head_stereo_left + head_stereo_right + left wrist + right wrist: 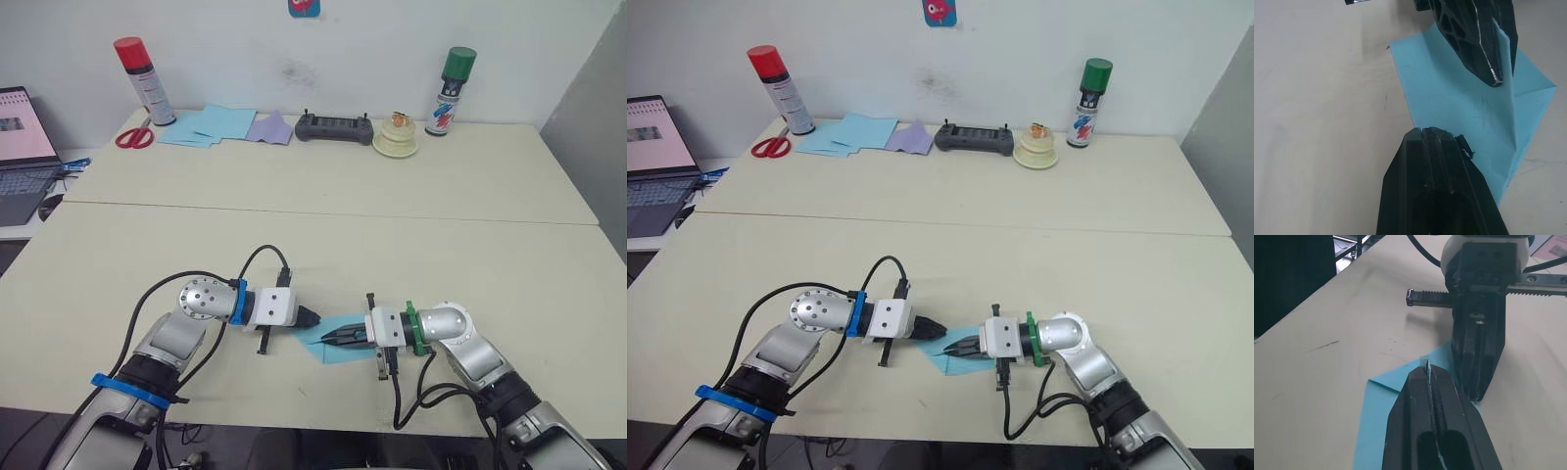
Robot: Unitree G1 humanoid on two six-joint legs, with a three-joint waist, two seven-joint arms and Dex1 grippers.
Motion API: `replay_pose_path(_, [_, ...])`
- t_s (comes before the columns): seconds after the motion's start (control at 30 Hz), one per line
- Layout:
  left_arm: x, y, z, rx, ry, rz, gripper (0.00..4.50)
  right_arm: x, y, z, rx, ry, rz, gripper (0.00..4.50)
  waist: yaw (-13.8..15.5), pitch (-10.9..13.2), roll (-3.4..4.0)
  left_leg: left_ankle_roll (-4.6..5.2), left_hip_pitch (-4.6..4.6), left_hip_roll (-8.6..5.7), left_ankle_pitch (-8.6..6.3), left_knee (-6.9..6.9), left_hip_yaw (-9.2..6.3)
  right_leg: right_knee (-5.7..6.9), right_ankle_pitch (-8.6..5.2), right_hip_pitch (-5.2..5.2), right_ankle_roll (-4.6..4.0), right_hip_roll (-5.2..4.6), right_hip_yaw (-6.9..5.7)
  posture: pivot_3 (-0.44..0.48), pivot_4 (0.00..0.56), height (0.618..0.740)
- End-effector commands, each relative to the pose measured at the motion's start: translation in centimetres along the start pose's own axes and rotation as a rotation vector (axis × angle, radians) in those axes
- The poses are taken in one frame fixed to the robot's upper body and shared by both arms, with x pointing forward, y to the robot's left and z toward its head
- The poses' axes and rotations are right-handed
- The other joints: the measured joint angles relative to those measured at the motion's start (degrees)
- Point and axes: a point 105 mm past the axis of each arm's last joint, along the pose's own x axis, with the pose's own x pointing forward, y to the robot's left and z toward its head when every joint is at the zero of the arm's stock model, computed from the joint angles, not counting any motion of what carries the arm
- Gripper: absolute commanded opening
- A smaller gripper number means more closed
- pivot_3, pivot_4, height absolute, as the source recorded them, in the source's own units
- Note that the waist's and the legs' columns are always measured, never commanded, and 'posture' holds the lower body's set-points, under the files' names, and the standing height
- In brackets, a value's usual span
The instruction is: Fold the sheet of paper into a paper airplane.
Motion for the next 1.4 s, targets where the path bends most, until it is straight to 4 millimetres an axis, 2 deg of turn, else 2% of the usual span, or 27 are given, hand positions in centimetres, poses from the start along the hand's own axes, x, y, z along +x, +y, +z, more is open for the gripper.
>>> replay_pose_path(0.03, [0.3, -1.0, -0.9, -0.023, 0.033, -0.045, 0.00, 0.1, -2.0, 1.6, -0.063, -0.027, -0.064, 0.01, 0.00, 0.00, 0.00, 0.00, 0.00, 0.00, 0.00, 0.00, 0.00, 0.00, 0.00, 0.00, 0.00, 0.00, 0.00, 0.000, 0.150, 0.740])
replay_pose_path(0.27, [0.2, -1.2, -0.9, -0.024, 0.028, -0.052, 0.00, 0.5, -3.3, 1.2, -0.050, 0.025, -0.096, 0.01, -0.01, 0.00, 0.00, 0.00, 0.01, 0.03, 0.00, 0.00, -0.01, 0.01, 0.00, 0.00, 0.00, 0.01, -0.01, 0.000, 0.150, 0.740])
replay_pose_path(0.67, [-0.3, -1.3, -1.1, -0.029, 0.031, -0.048, 0.00, 0.9, -2.3, 0.2, 0.039, 0.082, -0.036, 0.01, -0.03, 0.00, 0.01, 0.00, 0.01, 0.04, 0.00, -0.01, 0.01, 0.00, 0.01, -0.02, -0.02, 0.01, 0.00, 0.000, 0.150, 0.740])
replay_pose_path(0.77, [-0.6, -0.9, -1.2, -0.039, 0.031, -0.027, 0.00, 0.9, -2.0, 0.2, 0.078, 0.081, -0.032, 0.01, -0.03, 0.00, 0.01, 0.00, 0.01, 0.04, 0.00, -0.04, 0.00, 0.00, 0.01, -0.02, -0.02, 0.01, 0.00, 0.000, 0.150, 0.740])
replay_pose_path(0.93, [-2.6, 1.4, -1.1, -0.096, 0.026, 0.083, 0.00, 0.9, -1.9, 0.3, 0.106, 0.082, -0.029, 0.01, -0.15, 0.00, 0.02, 0.00, 0.01, 0.05, 0.00, -0.05, -0.01, 0.00, -0.01, -0.04, 0.01, 0.03, -0.01, 0.000, 0.150, 0.740])
replay_pose_path(1.07, [-3.7, 2.7, 0.2, -0.100, -0.012, 0.143, 0.00, 0.8, -1.9, 0.3, 0.115, 0.088, -0.028, 0.01, -0.15, 0.04, 0.07, 0.00, -0.02, 0.09, 0.00, -0.05, -0.03, 0.01, -0.03, -0.08, 0.04, 0.10, -0.04, 0.000, 0.150, 0.740])
replay_pose_path(1.17, [-3.9, 2.8, 1.5, -0.094, -0.047, 0.149, 0.00, 0.8, -2.0, 0.3, 0.120, 0.091, -0.029, 0.01, -0.14, 0.04, 0.06, 0.00, -0.07, 0.07, 0.00, -0.05, -0.01, -0.02, -0.02, -0.10, 0.03, 0.09, -0.04, 0.000, 0.150, 0.740])
replay_pose_path(1.3, [-3.6, 1.7, 3.2, -0.072, -0.079, 0.113, 0.00, 0.7, -1.9, 0.1, 0.125, 0.096, -0.028, 0.01, -0.19, 0.05, 0.07, 0.00, -0.10, 0.07, 0.00, -0.06, 0.01, -0.04, -0.01, -0.12, 0.01, 0.05, 0.00, 0.000, 0.150, 0.740])
replay_pose_path(1.4, [-2.8, -0.4, 4.3, -0.068, -0.099, 0.043, 0.00, 0.7, -1.9, 0.0, 0.127, 0.100, -0.030, 0.01, -0.20, 0.06, 0.08, 0.00, -0.09, 0.10, 0.00, -0.12, 0.00, -0.04, 0.00, -0.13, 0.00, 0.01, 0.00, 0.000, 0.150, 0.740])
